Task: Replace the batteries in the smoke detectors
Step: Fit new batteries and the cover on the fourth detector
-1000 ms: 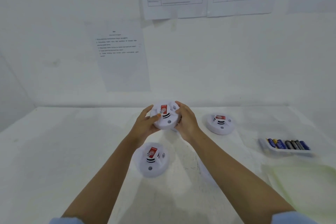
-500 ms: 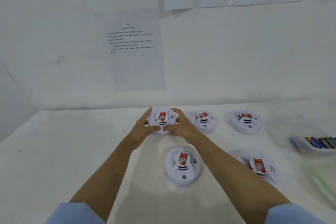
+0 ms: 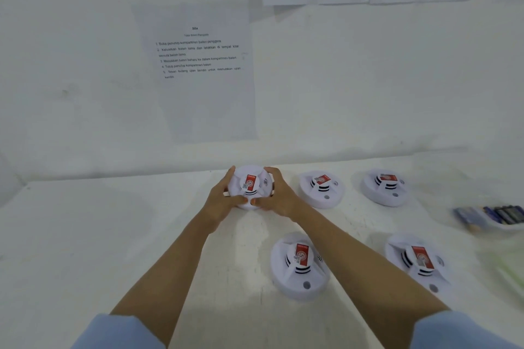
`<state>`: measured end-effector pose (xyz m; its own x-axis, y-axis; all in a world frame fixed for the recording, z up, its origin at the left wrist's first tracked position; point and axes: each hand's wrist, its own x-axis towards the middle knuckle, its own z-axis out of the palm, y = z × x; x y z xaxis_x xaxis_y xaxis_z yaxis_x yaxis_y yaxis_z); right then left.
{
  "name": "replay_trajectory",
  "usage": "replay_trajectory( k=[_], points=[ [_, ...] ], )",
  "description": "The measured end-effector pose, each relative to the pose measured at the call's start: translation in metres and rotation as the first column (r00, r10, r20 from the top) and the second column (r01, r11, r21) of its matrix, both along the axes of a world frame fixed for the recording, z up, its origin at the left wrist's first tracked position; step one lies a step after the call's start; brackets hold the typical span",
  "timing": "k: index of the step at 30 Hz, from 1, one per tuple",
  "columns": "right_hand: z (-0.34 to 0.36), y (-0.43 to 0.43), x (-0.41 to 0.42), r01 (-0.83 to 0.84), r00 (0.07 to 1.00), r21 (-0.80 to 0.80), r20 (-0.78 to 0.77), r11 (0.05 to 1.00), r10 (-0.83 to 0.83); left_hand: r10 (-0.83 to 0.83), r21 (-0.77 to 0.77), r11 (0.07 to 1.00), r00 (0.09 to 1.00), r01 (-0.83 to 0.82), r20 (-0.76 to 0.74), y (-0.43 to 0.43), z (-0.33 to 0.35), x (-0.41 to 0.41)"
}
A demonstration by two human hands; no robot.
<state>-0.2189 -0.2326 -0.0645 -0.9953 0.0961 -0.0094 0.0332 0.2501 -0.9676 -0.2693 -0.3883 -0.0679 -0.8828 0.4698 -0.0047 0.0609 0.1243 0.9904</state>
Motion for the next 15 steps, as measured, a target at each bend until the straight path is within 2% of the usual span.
replay_trajectory(
  k=[7,15],
  points=[
    [-0.0043,0.0033,-0.0066,-0.006,0.997,0.042,0.076,0.999,0.003,0.001,0.006,1.0,1.0,-0.001,0.007,-0.0007,-0.0009,0.0032],
    [-0.0054,0.0035,-0.0054,-0.012,0.999,0.051,0.052,0.999,0.01,0.002,-0.012,1.0,1.0,-0.002,-0.019,0.0004,0.0028,0.0077]
  ],
)
